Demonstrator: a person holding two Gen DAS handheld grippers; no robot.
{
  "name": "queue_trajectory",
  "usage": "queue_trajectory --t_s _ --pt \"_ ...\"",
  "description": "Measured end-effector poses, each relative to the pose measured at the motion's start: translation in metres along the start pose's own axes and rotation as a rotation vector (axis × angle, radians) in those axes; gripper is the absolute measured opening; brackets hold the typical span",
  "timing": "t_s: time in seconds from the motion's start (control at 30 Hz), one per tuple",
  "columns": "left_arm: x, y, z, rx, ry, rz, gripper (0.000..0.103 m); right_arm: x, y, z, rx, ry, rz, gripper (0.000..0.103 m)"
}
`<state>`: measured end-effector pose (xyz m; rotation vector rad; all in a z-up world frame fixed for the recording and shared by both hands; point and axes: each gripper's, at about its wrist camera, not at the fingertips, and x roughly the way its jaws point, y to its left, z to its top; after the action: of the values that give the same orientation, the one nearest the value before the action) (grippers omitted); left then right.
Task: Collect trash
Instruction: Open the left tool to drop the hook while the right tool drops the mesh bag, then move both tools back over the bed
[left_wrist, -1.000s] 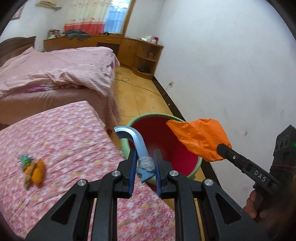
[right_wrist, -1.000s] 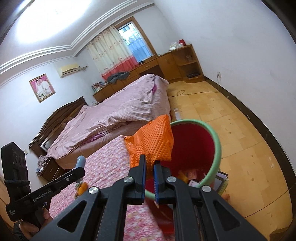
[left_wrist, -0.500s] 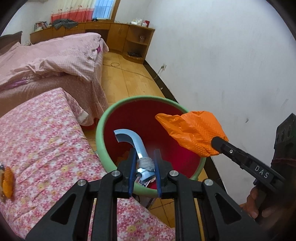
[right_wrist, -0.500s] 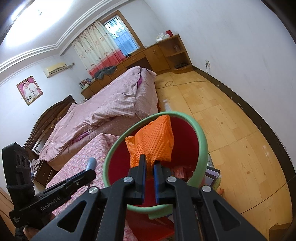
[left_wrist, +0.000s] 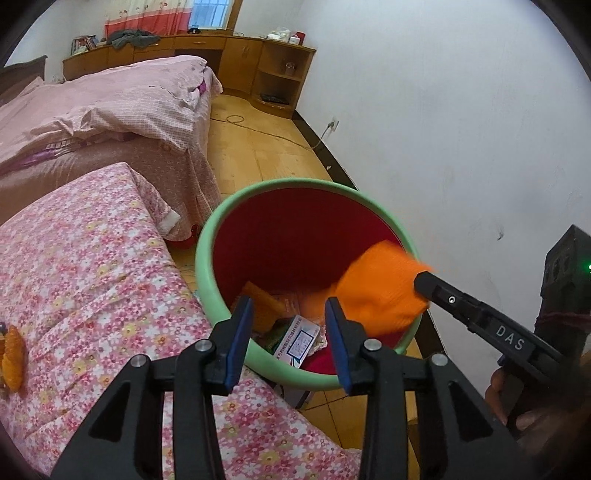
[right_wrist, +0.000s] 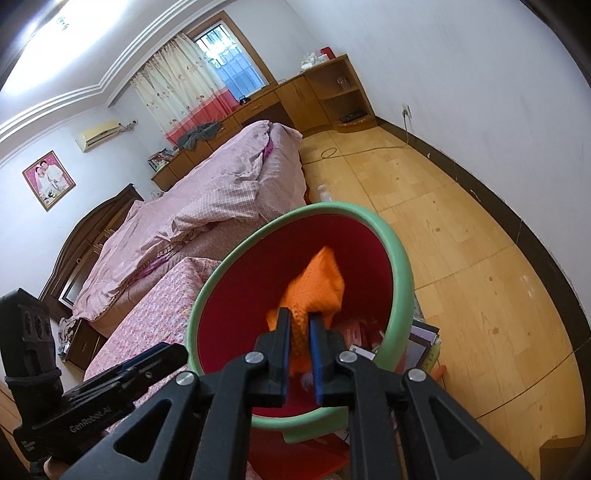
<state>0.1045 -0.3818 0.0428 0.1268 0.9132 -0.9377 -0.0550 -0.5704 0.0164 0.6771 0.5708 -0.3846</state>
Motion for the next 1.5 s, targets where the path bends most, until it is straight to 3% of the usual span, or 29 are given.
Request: queue_trajectory --t_s 0.23,0.57,1.1,1.5 --pt "-0.023 0.013 -0.003 -0.021 -0.030 0.022 0.039 -0.005 0.002 -0.002 0.009 -0.008 0.009 0.028" --pt "-0.055 0.039 -0.014 -0.077 -0.069 0.066 0.039 -0.014 0.022 -0.007 -0.009 -0.008 0.030 0.034" --pt "-0.113 0.116 -0.044 -0.202 -0.134 0.204 0.039 -0.012 0.065 -0.024 -0.061 0.020 0.070 0.045" --pt "-0.128 0.182 -0.071 -0.286 -0.116 0.324 0.039 0.002 0.104 -0.041 -0.117 0.067 0.087 0.049"
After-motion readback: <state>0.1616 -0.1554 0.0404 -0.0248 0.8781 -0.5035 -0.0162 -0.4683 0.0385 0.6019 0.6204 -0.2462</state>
